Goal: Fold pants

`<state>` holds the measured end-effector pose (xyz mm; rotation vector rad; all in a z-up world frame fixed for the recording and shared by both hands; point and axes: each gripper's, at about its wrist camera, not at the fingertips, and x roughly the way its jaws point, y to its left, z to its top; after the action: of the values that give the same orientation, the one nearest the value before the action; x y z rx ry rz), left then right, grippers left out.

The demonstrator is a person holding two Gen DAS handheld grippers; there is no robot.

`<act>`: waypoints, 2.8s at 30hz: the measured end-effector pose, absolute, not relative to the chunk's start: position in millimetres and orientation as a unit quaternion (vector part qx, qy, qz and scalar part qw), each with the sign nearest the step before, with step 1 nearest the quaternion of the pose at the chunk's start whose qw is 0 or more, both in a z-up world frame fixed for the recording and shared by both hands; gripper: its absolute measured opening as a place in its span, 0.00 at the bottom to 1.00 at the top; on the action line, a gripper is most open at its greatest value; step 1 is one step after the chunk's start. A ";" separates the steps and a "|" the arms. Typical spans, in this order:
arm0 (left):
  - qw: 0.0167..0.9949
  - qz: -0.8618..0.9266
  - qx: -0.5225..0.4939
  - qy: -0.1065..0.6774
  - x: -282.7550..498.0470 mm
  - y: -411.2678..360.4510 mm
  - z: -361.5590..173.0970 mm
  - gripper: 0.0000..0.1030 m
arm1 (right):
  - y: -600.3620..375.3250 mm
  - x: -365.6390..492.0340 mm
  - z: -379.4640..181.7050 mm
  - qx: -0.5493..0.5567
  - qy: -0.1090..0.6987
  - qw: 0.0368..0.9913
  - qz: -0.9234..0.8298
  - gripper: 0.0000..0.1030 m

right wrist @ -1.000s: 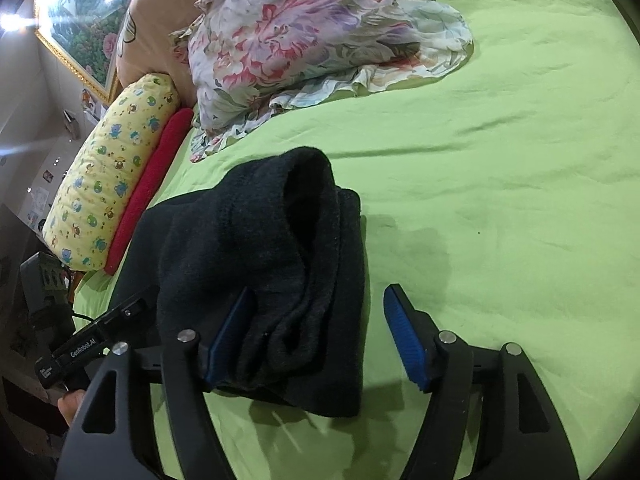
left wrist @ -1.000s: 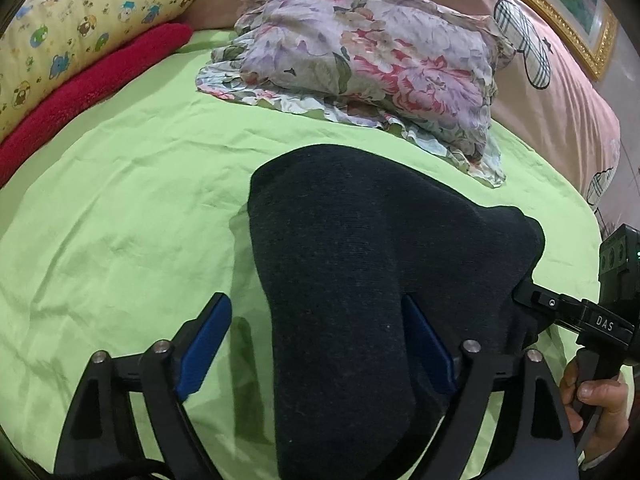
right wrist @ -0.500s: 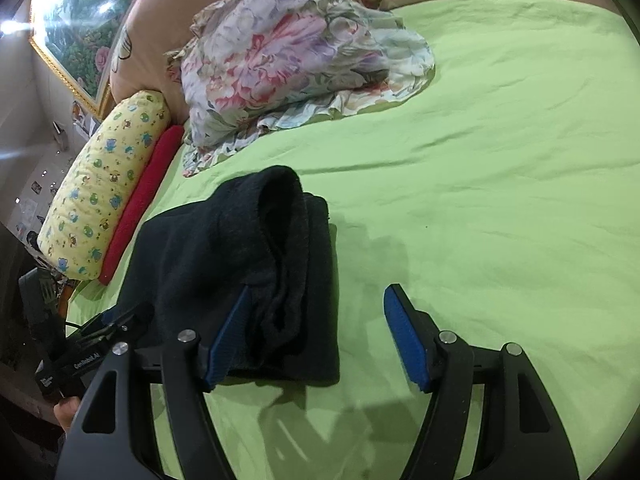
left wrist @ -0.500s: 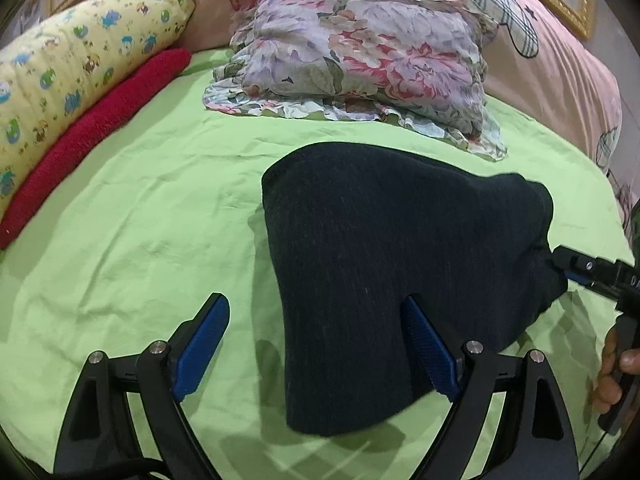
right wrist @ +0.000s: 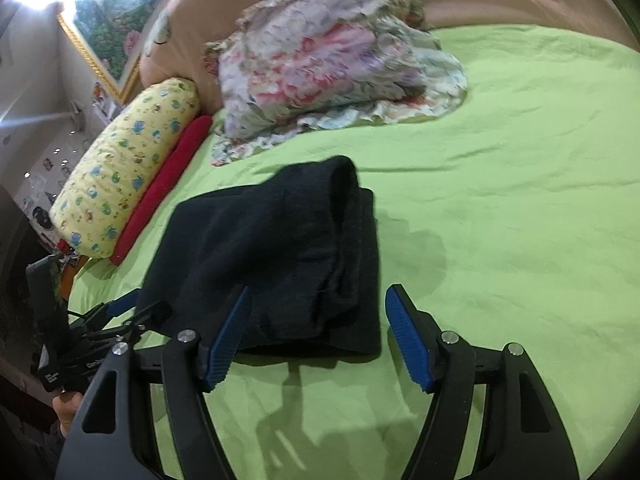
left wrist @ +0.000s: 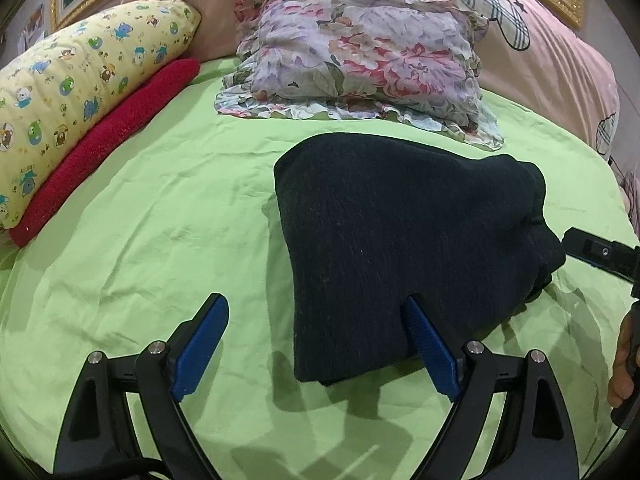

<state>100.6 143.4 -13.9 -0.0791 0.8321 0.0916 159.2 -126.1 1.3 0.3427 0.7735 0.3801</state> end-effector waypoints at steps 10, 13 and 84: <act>0.916 0.036 -0.031 0.398 85.3 144.6 -16.4 0.88 | -102.0 142.5 6.4 0.103 0.355 0.904 0.213 0.69; 0.916 0.039 -0.020 0.398 81.6 143.0 -15.6 0.88 | -99.2 138.0 7.9 0.094 0.354 0.905 0.216 0.70; 0.916 0.044 0.052 0.395 62.0 90.3 -37.1 0.89 | -81.5 99.5 -19.1 0.015 0.344 0.918 0.197 0.77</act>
<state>62.0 90.3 -37.1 0.1074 0.8134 0.0906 99.5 -81.5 -19.1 0.0314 0.7066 0.4060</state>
